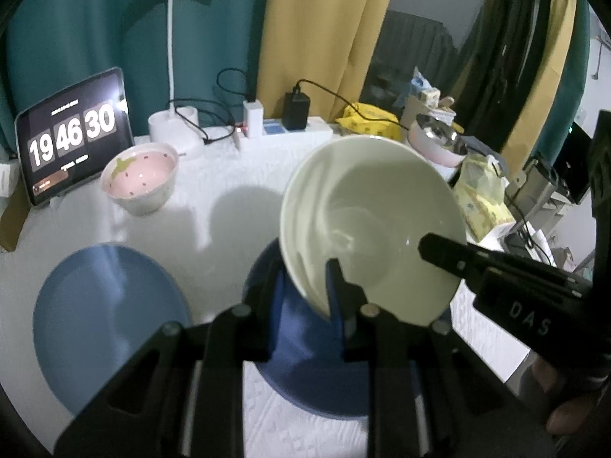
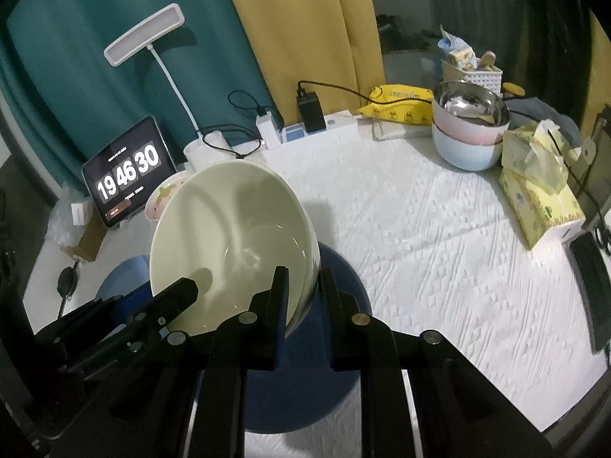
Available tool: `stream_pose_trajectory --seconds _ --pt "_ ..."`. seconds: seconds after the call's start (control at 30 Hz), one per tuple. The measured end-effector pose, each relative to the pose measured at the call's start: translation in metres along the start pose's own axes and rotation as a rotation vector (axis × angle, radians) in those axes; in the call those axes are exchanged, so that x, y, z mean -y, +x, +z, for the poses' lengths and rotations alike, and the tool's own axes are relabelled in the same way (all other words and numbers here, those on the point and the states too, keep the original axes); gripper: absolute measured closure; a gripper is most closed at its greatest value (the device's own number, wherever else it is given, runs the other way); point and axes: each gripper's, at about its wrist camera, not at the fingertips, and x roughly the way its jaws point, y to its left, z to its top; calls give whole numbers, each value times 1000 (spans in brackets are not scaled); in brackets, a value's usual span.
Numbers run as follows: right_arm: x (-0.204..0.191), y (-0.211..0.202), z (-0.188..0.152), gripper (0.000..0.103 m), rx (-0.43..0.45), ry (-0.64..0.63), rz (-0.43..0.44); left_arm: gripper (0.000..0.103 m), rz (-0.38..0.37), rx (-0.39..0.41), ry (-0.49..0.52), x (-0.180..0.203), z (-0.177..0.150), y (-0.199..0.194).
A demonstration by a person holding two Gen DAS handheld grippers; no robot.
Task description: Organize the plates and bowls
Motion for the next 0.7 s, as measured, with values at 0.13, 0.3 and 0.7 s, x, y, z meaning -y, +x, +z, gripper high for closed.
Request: stream_pose_trajectory --seconds 0.13,0.3,0.7 --pt "2 3 -8 86 -17 9 -1 81 1 -15 5 0 -7 3" --pt "3 7 -15 86 -34 11 -6 81 1 -35 5 0 -14 7" --pt "6 20 -32 86 -87 26 -12 81 17 -81 19 -2 -30 14"
